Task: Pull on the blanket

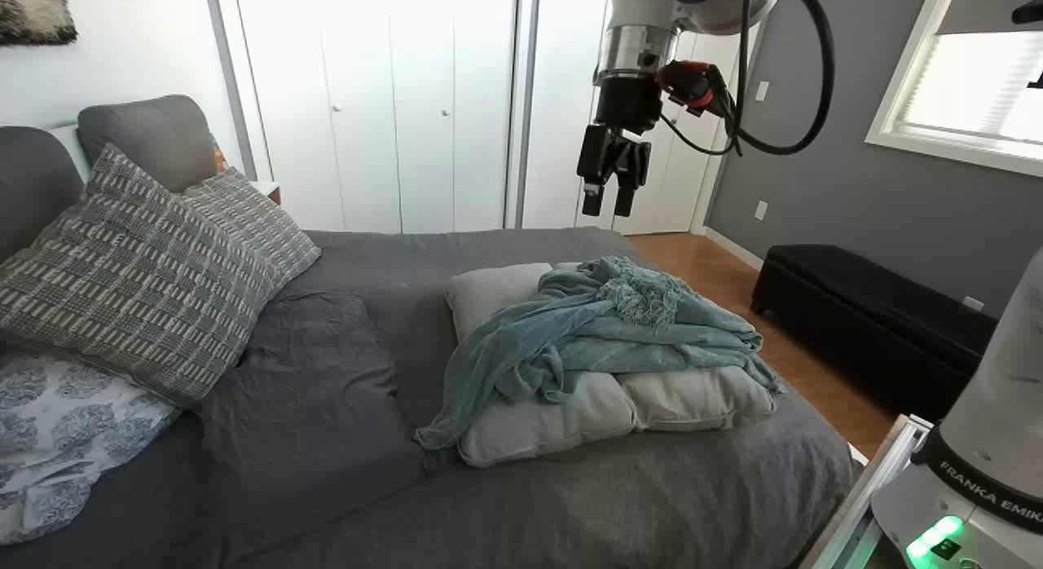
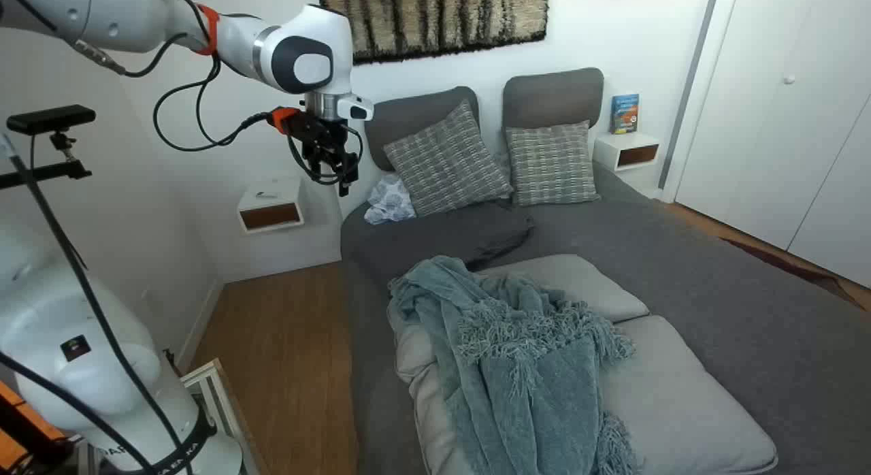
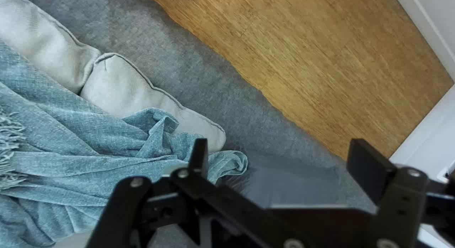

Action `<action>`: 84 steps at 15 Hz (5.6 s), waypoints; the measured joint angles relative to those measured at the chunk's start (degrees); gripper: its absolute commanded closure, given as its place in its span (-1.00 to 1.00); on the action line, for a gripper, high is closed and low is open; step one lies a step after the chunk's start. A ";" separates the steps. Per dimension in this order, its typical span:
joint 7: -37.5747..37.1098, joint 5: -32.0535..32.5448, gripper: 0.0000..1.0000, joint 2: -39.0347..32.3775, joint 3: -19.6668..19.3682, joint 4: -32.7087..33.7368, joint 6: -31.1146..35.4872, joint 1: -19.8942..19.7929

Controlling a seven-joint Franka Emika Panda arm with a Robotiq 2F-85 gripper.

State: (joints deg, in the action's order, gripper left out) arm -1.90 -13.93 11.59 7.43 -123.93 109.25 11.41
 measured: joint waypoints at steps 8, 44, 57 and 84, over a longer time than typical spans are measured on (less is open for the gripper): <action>0.00 0.00 -1.00 0.00 0.01 0.00 0.00 -0.03; -9.49 22.21 -1.00 -34.58 -16.50 8.17 17.30 -14.79; -20.21 23.08 -1.00 -36.86 -19.05 8.60 21.06 -14.88; -27.62 27.33 0.95 -24.04 -24.46 -1.98 18.89 -14.93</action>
State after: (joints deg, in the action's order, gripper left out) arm -29.52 13.40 -12.45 -17.02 -125.91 128.14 -3.52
